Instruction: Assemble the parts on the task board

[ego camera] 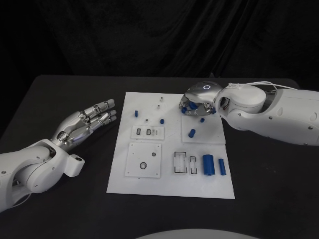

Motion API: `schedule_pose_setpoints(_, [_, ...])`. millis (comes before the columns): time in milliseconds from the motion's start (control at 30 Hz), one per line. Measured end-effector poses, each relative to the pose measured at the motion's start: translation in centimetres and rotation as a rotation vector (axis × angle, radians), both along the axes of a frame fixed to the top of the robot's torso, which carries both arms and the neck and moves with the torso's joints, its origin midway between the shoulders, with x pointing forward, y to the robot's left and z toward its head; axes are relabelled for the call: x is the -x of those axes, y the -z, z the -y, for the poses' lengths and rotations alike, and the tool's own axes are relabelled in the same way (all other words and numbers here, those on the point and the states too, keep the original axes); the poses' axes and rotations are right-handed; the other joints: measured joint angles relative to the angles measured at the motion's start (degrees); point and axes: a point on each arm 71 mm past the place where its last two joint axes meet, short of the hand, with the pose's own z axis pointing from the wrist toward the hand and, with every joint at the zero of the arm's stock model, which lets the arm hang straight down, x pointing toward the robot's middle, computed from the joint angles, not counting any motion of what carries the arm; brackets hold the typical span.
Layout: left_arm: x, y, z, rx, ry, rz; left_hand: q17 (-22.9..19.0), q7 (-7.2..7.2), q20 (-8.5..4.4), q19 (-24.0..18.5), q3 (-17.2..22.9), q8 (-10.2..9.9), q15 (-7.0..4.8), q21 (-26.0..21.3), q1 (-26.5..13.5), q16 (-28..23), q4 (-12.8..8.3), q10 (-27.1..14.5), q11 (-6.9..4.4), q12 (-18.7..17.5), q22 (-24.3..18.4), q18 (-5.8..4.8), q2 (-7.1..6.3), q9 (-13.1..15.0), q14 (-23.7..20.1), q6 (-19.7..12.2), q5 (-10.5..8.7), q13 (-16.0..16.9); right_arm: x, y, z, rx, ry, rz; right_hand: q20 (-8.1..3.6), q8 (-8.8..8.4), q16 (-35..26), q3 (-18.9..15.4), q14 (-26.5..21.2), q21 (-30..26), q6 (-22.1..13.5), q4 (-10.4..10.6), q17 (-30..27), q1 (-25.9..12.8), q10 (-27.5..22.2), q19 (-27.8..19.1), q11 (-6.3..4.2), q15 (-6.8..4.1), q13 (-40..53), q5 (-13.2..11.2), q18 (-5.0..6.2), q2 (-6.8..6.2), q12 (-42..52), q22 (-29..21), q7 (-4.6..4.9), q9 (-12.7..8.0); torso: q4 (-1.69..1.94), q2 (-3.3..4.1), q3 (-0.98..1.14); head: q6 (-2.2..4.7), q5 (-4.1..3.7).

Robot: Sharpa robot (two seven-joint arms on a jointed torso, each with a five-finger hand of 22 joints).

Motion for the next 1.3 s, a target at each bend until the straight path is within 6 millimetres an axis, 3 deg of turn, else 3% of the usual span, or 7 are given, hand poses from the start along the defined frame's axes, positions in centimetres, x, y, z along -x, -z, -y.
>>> schedule_pose_setpoints(200, [-0.1,0.0,0.1,0.0,0.002,0.0,0.0,0.0,0.0,0.0,0.2,0.0,0.0,0.0,0.2,0.0,-0.1,-0.2,0.21,0.2,0.0,0.0,-0.22,0.0,0.0,0.0,0.23,0.0,-0.1,0.3,-0.1,0.004,-0.002,-0.006,-0.21,1.48,0.4,1.9,0.2,0.3,3.5,-0.6,0.5,-0.2,2.5,0.2,-0.59,-0.2,0.0,-0.9,0.01,0.26,-0.4,0.7,0.49,1.1,-0.01,-0.01,-0.01,-0.19,0.27])
schedule_pose_setpoints(333, [-0.2,0.1,-0.1,-0.002,0.0,-0.001,0.0,0.0,0.0,0.0,0.3,0.0,0.0,0.0,0.2,0.0,0.0,-0.2,0.21,0.2,0.0,0.0,-0.22,0.0,0.0,0.0,0.23,0.0,-0.2,0.4,-0.1,0.005,-0.003,-0.008,-0.39,1.82,0.6,2.9,0.6,0.5,4.3,-1.2,1.0,0.6,3.8,0.4,-1.12,-0.6,0.0,-1.3,0.01,1.09,-0.4,1.1,0.78,1.5,-0.06,-0.02,-0.01,-0.21,0.38])
schedule_pose_setpoints(500, [-0.2,0.1,-0.1,-0.002,0.002,-0.001,0.0,0.0,0.0,0.0,0.6,0.0,0.0,0.0,0.2,0.0,-0.2,0.0,0.41,0.4,0.0,0.0,-0.22,0.0,0.0,0.0,0.23,0.0,-0.1,0.4,0.1,-0.002,-0.006,-0.002,-1.44,3.36,1.1,4.9,1.2,1.1,7.3,-3.0,1.8,1.4,7.3,0.6,-2.45,-1.6,-0.3,-3.7,0.01,1.84,-1.9,2.2,2.24,2.9,-0.09,-0.03,0.02,-0.21,0.44])
schedule_pose_setpoints(767, [-0.2,0.1,-0.2,-0.002,0.002,-0.002,0.0,0.0,0.0,0.0,0.8,0.0,0.0,0.0,0.2,0.0,-0.5,0.0,0.41,0.4,0.0,-0.01,-0.22,0.0,0.0,0.0,0.23,0.0,0.2,-0.2,0.4,-0.034,-0.021,0.031,-1.65,3.98,1.1,7.1,1.2,1.4,8.2,-5.2,1.9,3.2,9.4,0.8,-0.54,-1.62,-0.3,-7.6,0.01,1.97,-4.4,3.4,2.99,5.3,-0.07,-0.04,0.05,-0.12,0.81])
schedule_pose_setpoints(1000, [-0.2,0.1,-0.1,-0.002,0.002,-0.002,0.0,0.0,0.0,0.0,0.8,0.0,0.0,0.0,0.2,0.0,-0.5,0.0,0.4,0.4,0.0,-0.01,-0.22,0.0,0.0,0.0,0.23,0.0,-0.4,-2.3,-0.9,-0.081,-0.05,0.092,-1.76,4.04,1.3,7.2,1.4,1.9,8.2,-5.3,2.7,3.4,9.8,0.9,-0.15,-1.79,-0.2,-8.4,-0.05,1.75,-5.2,4.1,3.0,5.4,-0.08,-0.06,0.04,0.12,1.21])
schedule_pose_setpoints(1067, [-0.3,0.1,-0.1,-0.002,0.003,-0.002,0.0,0.0,0.0,0.0,0.9,0.0,0.0,0.0,0.4,0.0,-0.6,-0.2,0.54,0.4,0.0,0.0,-0.45,0.0,0.0,0.0,0.48,0.0,-0.7,-2.7,-1.7,-0.098,-0.06,0.106,-1.85,4.04,1.5,7.4,1.6,2.0,8.0,-5.4,3.1,3.4,9.9,1.0,-0.08,-1.66,-0.2,-8.5,-0.9,1.74,-5.3,4.4,3.2,5.5,-0.1,-0.07,0.03,0.23,1.37])
schedule_pose_setpoints(1300, [-0.4,0.2,0.3,0.0,0.011,-0.002,0.0,0.0,0.0,0.0,0.9,0.0,0.0,0.0,0.7,0.0,-0.6,-0.2,0.61,0.4,0.0,0.0,-0.22,0.0,0.0,0.0,0.48,0.0,-1.9,-3.2,-4.0,-0.124,-0.084,0.123,-1.64,3.64,2.5,7.4,2.2,2.7,7.8,-5.4,4.5,3.4,10.1,1.2,0.13,-1.48,-0.1,-9.1,-0.89,1.7,-6.4,5.5,3.4,5.7,-0.08,-0.07,-0.01,0.43,1.54])
